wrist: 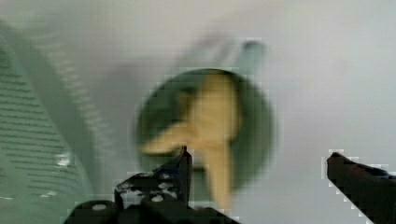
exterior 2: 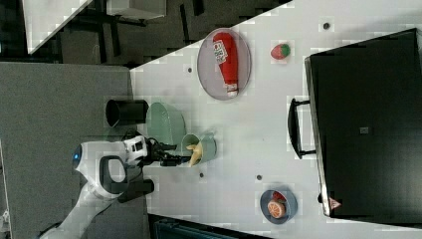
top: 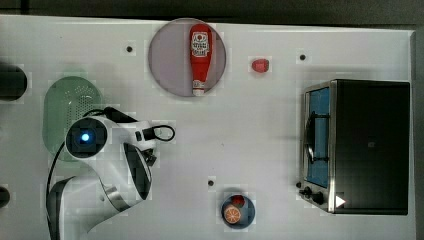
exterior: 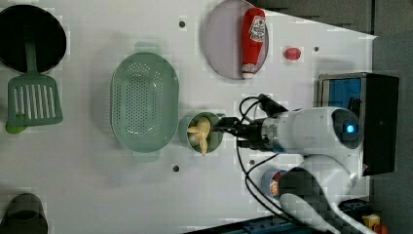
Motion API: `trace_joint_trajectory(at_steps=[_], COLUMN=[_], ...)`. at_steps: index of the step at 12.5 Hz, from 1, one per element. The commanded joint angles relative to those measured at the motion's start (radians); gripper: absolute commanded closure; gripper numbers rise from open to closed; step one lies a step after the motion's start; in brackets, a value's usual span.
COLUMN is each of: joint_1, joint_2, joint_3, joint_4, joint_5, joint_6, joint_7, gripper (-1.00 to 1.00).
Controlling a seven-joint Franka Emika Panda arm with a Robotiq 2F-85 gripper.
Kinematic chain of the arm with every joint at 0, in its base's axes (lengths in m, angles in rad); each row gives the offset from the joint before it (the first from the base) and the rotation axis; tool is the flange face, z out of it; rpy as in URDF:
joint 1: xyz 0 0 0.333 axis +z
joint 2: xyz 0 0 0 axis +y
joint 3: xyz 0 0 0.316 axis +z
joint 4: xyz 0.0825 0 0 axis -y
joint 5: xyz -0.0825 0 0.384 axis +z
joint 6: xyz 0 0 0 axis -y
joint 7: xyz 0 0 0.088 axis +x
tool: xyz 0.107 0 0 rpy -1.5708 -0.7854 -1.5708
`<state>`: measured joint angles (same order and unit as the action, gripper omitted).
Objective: Pick Banana and place it in mug.
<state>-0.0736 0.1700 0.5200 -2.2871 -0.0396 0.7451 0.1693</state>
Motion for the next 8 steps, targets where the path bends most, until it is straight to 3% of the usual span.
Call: trace_joint_trajectory(at_steps=[1,4,8], joint_1=[-0.035,-0.043,-0.045], joint_2=[-0.208,-0.302,-0.376], joint_3=[-0.092,-0.202,-0.434], joint_4=[0.118,0.218,0.369], joint_5=[0.016,0.016,0.028], joint_6=[-0.135,-0.35,-0.603], joint_7=[0.033,0.033,0.024], gripper=[-1.0,-1.0,-1.0])
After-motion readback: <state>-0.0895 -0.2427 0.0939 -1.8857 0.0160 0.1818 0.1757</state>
